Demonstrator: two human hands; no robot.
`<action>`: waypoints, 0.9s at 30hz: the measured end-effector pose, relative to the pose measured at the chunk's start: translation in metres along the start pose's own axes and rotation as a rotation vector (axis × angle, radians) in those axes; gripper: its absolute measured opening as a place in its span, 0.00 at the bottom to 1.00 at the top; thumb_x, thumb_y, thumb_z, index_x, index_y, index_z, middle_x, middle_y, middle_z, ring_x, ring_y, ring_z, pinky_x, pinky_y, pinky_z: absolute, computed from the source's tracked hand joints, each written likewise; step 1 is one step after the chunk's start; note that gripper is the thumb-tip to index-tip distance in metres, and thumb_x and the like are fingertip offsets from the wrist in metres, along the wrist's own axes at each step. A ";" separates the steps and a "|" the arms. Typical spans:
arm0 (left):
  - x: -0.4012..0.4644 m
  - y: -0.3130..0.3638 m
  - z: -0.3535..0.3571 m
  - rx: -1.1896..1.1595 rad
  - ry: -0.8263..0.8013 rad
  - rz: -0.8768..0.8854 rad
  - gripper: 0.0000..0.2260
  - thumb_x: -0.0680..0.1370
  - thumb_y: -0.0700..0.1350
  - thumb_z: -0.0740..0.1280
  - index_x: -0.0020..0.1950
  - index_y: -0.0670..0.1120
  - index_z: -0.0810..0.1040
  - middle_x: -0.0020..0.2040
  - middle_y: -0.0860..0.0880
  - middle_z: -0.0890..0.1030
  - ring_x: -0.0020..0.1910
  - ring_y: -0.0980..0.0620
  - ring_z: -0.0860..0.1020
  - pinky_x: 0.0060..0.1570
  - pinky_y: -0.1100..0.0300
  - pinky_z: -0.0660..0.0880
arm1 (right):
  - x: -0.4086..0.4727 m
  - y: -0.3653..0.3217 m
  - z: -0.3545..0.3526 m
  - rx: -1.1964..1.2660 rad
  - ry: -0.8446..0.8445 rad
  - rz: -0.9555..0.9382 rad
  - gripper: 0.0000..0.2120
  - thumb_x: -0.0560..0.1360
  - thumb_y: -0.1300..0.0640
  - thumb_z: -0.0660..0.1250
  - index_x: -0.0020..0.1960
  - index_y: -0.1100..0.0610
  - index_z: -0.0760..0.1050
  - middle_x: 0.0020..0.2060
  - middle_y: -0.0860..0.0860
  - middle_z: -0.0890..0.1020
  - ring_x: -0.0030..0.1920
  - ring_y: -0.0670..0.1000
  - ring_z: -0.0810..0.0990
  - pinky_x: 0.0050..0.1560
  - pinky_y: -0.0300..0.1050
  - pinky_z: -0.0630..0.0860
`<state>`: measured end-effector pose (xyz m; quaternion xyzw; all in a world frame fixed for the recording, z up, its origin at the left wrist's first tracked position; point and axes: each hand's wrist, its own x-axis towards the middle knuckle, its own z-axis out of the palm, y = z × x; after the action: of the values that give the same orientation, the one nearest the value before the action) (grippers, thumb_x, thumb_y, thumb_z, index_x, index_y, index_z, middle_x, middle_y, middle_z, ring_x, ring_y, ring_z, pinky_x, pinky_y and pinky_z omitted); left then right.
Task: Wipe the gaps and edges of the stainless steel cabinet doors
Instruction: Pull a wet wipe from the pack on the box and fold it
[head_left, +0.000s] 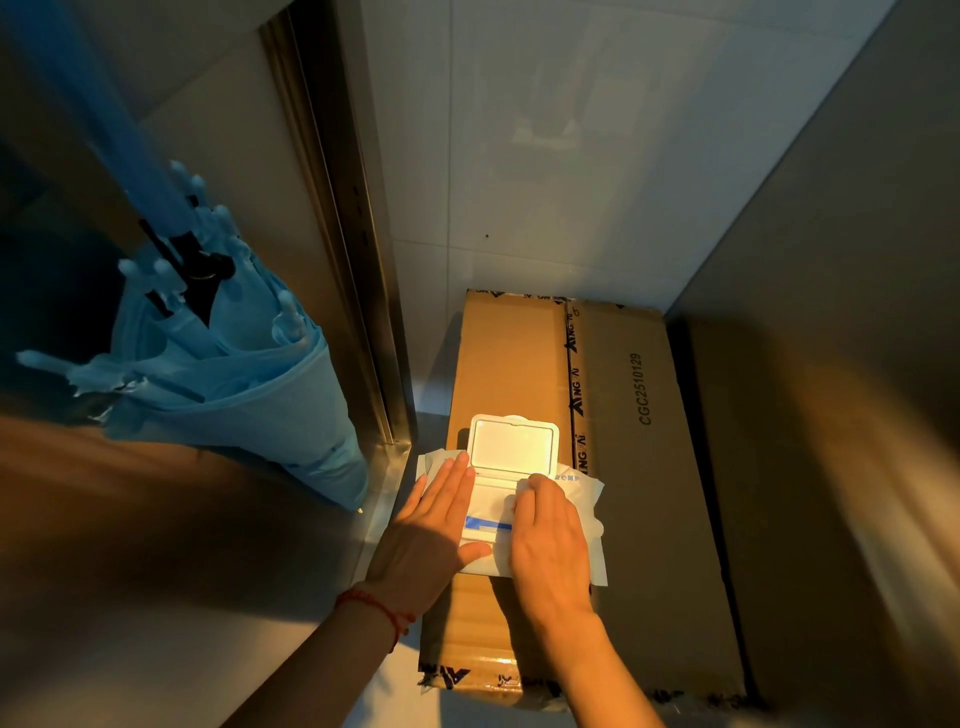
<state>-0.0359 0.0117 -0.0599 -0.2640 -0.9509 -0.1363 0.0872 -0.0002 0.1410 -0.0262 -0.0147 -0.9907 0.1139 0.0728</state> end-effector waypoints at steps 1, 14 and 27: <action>0.000 0.000 0.000 -0.001 -0.002 -0.003 0.38 0.47 0.54 0.83 0.49 0.34 0.82 0.51 0.39 0.83 0.47 0.42 0.82 0.41 0.47 0.79 | -0.001 -0.001 0.001 -0.001 0.022 -0.014 0.30 0.42 0.56 0.86 0.41 0.64 0.81 0.39 0.57 0.84 0.35 0.55 0.84 0.35 0.42 0.80; 0.001 0.001 0.002 0.008 0.016 -0.002 0.38 0.47 0.55 0.83 0.49 0.35 0.82 0.51 0.39 0.83 0.48 0.42 0.82 0.40 0.46 0.79 | -0.012 0.003 0.007 -0.169 0.073 -0.127 0.33 0.42 0.53 0.86 0.45 0.62 0.84 0.46 0.57 0.85 0.47 0.57 0.84 0.48 0.54 0.79; -0.001 0.003 -0.006 0.003 0.002 0.002 0.36 0.49 0.52 0.84 0.50 0.34 0.82 0.52 0.38 0.82 0.49 0.41 0.82 0.42 0.46 0.79 | -0.013 -0.001 0.006 -0.149 0.160 -0.139 0.30 0.43 0.54 0.86 0.43 0.62 0.84 0.44 0.57 0.85 0.46 0.57 0.84 0.47 0.57 0.79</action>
<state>-0.0324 0.0119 -0.0535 -0.2649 -0.9506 -0.1352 0.0888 0.0114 0.1384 -0.0339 0.0397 -0.9861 0.0332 0.1578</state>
